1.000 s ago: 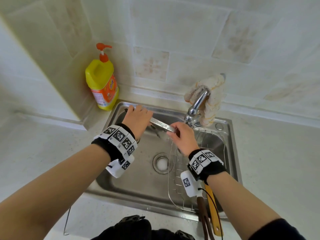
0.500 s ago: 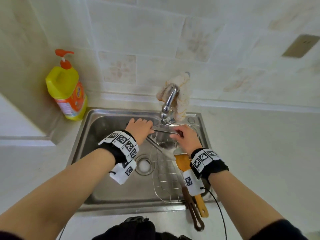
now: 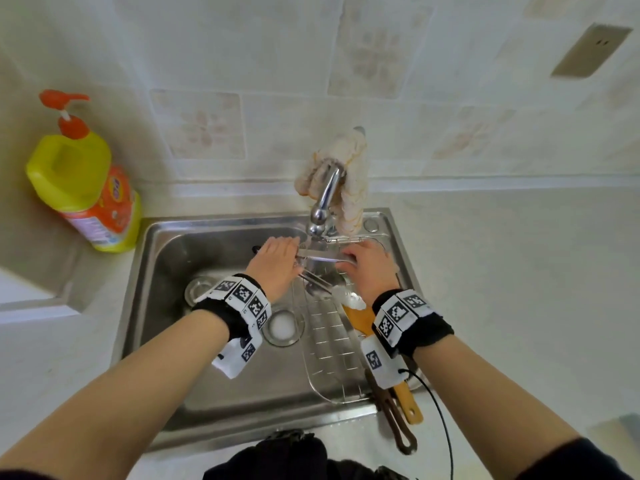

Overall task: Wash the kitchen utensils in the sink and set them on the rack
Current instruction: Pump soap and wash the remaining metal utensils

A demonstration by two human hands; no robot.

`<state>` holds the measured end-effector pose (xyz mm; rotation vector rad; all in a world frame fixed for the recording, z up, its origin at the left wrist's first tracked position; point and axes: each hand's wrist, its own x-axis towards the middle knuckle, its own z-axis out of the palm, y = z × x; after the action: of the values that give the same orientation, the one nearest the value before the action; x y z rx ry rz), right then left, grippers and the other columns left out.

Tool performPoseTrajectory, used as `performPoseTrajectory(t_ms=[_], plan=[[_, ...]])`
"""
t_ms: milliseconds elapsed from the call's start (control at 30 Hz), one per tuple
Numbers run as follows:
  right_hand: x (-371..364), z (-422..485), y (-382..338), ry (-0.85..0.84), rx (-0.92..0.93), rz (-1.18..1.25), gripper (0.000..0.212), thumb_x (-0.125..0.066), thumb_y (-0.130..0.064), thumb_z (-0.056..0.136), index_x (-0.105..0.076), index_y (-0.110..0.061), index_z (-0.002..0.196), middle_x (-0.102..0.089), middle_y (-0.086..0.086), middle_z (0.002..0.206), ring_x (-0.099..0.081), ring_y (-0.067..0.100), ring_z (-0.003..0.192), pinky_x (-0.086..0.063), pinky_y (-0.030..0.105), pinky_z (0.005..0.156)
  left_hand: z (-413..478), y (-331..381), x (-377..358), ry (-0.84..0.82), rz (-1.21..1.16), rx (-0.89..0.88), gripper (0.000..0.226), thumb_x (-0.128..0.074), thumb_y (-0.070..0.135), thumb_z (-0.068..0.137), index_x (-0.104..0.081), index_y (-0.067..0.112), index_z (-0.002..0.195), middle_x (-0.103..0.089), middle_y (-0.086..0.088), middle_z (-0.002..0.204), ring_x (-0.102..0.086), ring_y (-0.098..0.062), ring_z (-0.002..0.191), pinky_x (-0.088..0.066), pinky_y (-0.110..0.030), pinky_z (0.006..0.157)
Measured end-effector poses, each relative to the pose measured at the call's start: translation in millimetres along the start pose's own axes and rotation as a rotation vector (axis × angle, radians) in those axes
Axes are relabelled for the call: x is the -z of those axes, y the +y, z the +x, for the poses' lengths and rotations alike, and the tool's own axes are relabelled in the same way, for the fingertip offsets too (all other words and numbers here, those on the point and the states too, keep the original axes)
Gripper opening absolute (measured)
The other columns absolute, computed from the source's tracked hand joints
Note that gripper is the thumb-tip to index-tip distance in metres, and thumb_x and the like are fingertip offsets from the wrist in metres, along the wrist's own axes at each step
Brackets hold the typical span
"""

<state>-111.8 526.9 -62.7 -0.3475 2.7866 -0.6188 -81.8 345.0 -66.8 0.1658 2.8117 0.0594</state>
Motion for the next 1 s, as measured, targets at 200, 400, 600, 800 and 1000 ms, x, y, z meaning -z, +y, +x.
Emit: performPoseTrajectory(t_ms=[200, 400, 600, 800, 1000], plan=[[0.9, 1.7, -18.6, -0.058, 0.058, 0.012, 0.029, -0.053, -0.033, 0.092, -0.060, -0.020, 0.117, -0.055, 0.004, 0.117, -0.051, 0.023, 0.110, -0.036, 0.040, 0.099, -13.8, 16.0, 1.8, 0.068, -0.138, -0.081, 0.061, -0.036, 0.033, 0.098, -0.009, 0.014, 0.149, -0.015, -0.005, 0.156, -0.010, -0.018, 0.145, 0.002, -0.032, 0.118], [-0.3, -2.0, -30.8, -0.087, 0.112, -0.057, 0.029, -0.051, -0.034, 0.093, -0.059, -0.020, 0.117, -0.053, 0.005, 0.117, -0.048, 0.024, 0.113, -0.032, 0.038, 0.098, -29.4, 12.4, 0.0, 0.008, -0.174, -0.010, 0.065, -0.041, 0.032, 0.097, -0.009, 0.010, 0.148, -0.017, -0.008, 0.155, -0.011, -0.020, 0.145, 0.001, -0.033, 0.118], [12.0, -5.8, -18.0, -0.091, 0.120, -0.038, 0.029, -0.051, -0.034, 0.093, -0.060, -0.019, 0.116, -0.054, 0.004, 0.115, -0.050, 0.023, 0.110, -0.032, 0.036, 0.097, -39.7, -5.3, 2.9, -0.024, -0.099, 0.083, 0.061, -0.035, 0.032, 0.099, -0.006, 0.012, 0.149, -0.012, -0.006, 0.157, -0.008, -0.019, 0.145, -0.001, -0.035, 0.119], [14.8, -15.1, -20.4, -0.036, 0.182, -0.101, 0.032, -0.051, -0.034, 0.092, -0.058, -0.021, 0.121, -0.052, 0.003, 0.125, -0.045, 0.023, 0.119, -0.030, 0.036, 0.100, -51.0, 37.5, 8.1, 0.058, -0.192, -0.031, 0.065, -0.037, 0.031, 0.098, -0.003, 0.011, 0.149, -0.007, -0.004, 0.158, -0.004, -0.017, 0.146, 0.003, -0.030, 0.116], [13.4, -22.0, -4.0, -0.051, 0.232, -0.072, 0.032, -0.051, -0.037, 0.092, -0.059, -0.019, 0.118, -0.056, 0.002, 0.116, -0.050, 0.021, 0.111, -0.032, 0.035, 0.097, -67.7, 17.6, 2.2, 0.081, -0.135, 0.169, 0.046, -0.039, 0.023, 0.099, -0.028, 0.012, 0.143, -0.041, -0.006, 0.142, -0.035, -0.021, 0.135, -0.010, -0.034, 0.117]])
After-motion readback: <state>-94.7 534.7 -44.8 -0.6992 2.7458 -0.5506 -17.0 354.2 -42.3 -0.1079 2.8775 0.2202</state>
